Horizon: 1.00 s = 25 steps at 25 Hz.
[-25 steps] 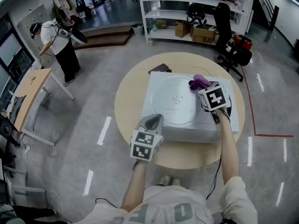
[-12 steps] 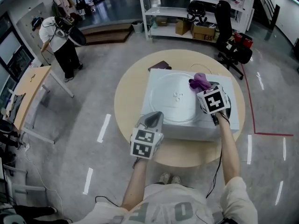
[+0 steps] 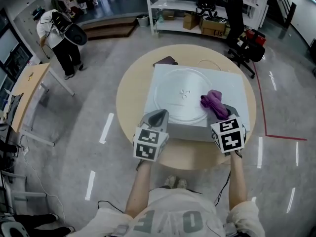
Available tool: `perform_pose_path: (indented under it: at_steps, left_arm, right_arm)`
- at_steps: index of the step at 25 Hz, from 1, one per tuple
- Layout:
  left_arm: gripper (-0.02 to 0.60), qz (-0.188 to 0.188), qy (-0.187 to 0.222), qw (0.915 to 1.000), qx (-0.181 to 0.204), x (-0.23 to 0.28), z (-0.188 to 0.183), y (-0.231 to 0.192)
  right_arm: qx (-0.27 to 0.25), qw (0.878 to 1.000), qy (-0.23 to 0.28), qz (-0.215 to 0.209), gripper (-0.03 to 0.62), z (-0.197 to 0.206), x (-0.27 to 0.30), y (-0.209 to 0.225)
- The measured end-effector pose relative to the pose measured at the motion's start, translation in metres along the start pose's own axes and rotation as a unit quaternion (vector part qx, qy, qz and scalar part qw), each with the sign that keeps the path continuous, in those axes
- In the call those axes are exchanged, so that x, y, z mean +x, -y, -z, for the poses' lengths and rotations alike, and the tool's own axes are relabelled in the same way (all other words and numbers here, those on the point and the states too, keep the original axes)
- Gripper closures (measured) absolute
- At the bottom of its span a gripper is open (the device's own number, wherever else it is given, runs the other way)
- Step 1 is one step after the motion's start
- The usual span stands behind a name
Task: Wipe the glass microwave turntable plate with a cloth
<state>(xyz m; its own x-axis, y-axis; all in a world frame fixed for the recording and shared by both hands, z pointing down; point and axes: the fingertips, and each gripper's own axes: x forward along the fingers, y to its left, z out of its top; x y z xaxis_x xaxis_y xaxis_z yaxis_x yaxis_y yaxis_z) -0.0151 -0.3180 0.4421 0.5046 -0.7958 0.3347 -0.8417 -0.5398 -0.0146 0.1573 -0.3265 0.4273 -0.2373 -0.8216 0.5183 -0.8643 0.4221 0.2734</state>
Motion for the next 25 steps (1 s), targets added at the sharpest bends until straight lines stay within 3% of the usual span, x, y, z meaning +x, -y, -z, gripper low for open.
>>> perform_pose_path:
  at_steps: [8, 16, 22, 25]
  left_arm:
    - [0.578, -0.006, 0.002, 1.0000, 0.002, -0.001, -0.001, 0.001]
    - [0.578, -0.016, 0.005, 0.9998, 0.007, 0.002, 0.001, 0.000]
    - [0.578, -0.050, 0.056, 0.9969, 0.024, -0.010, -0.014, -0.007]
    - [0.578, -0.067, 0.092, 0.9933, 0.015, -0.031, -0.028, -0.007]
  right_arm:
    - [0.021, 1.000, 0.013, -0.017, 0.546, 0.021, -0.032, -0.040]
    - [0.064, 0.997, 0.045, 0.003, 0.546, 0.010, -0.040, -0.026]
    - [0.071, 0.993, 0.094, 0.017, 0.546, -0.005, -0.061, -0.015]
    - [0.077, 0.990, 0.114, 0.015, 0.546, -0.001, -0.076, -0.015]
